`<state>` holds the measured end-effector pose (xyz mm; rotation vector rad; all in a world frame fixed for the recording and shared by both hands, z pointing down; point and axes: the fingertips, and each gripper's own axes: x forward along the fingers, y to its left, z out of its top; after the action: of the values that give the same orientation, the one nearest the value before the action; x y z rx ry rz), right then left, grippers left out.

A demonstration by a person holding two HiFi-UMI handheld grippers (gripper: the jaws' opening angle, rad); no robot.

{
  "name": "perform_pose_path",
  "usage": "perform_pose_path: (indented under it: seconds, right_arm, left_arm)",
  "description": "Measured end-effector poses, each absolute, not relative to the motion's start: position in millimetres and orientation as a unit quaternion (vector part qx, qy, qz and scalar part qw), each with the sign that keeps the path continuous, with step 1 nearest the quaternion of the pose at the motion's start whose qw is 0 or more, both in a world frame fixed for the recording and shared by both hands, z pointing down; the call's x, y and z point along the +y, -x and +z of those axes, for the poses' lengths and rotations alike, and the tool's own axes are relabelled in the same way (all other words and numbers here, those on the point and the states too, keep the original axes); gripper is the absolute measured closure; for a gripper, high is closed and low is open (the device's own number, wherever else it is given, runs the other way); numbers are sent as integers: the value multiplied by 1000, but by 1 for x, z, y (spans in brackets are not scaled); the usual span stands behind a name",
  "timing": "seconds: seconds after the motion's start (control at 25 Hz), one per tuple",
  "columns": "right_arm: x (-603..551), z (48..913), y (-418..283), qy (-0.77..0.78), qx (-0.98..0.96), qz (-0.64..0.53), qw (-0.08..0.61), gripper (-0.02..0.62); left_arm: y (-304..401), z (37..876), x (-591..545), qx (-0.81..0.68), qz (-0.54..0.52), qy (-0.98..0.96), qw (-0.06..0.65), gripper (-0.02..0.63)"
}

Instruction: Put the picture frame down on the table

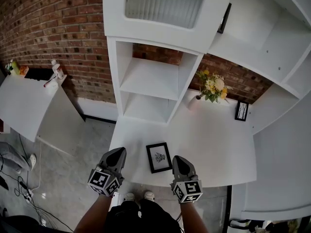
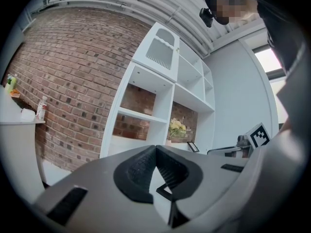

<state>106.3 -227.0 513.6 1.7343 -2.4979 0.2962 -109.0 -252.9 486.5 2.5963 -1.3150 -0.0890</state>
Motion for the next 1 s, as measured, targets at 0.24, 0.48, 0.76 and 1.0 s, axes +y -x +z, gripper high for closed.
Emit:
perform_pose_path:
  seconds: [0.24, 0.48, 0.76, 1.0]
  right_arm:
    - [-229, 496, -113, -574, -813, 88, 28, 592]
    - [-231, 477, -115, -574, -816, 70, 15, 592]
    - [-232, 465, -115, -570, -819, 59, 9, 592]
    - [-233, 458, -116, -568, -821, 52, 3, 592]
  left_arm:
    - [110, 478, -256, -447, -37, -887, 112, 611]
    - [110, 475, -258, -446, -40, -887, 111, 609]
    - [111, 472, -258, -445, -43, -888, 108, 609]
    - [113, 470, -260, -445, -46, -888, 107, 610]
